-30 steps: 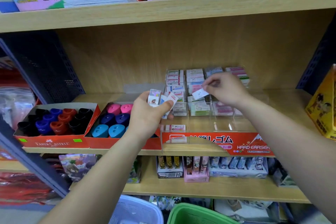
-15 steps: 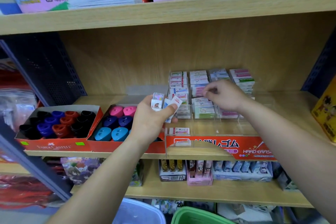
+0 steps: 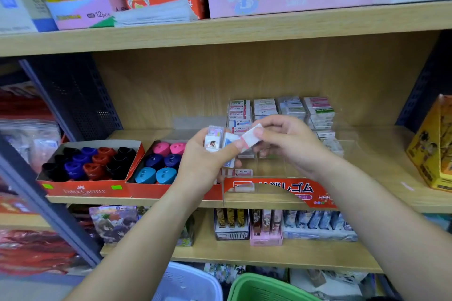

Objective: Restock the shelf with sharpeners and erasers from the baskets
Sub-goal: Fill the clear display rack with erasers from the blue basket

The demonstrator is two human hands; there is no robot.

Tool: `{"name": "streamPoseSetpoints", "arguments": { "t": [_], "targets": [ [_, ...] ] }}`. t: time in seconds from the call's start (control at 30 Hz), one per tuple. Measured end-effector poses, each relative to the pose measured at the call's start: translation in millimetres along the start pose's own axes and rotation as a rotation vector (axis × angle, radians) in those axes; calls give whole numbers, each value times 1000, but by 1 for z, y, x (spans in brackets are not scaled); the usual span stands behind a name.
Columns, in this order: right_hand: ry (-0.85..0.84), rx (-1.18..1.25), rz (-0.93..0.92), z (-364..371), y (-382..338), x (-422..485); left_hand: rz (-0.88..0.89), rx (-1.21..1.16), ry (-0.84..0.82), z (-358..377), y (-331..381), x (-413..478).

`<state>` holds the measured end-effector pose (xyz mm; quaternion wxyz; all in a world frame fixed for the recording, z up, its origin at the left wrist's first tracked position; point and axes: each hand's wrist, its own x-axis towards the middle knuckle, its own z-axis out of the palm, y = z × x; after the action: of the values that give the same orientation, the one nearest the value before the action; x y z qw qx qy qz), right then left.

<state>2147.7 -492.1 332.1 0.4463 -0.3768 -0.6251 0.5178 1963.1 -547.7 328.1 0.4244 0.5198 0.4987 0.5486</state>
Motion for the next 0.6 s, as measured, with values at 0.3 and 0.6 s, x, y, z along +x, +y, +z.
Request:
{"name": "streamPoseSetpoints", "arguments": {
  "t": [0.3,0.6],
  "targets": [
    [-4,186,23,-7,-2,-19,-36,60,21,-3,4,-11],
    [20,75,-62,-3,1,-27,-37,61,31,5,6,-19]
  ]
}}
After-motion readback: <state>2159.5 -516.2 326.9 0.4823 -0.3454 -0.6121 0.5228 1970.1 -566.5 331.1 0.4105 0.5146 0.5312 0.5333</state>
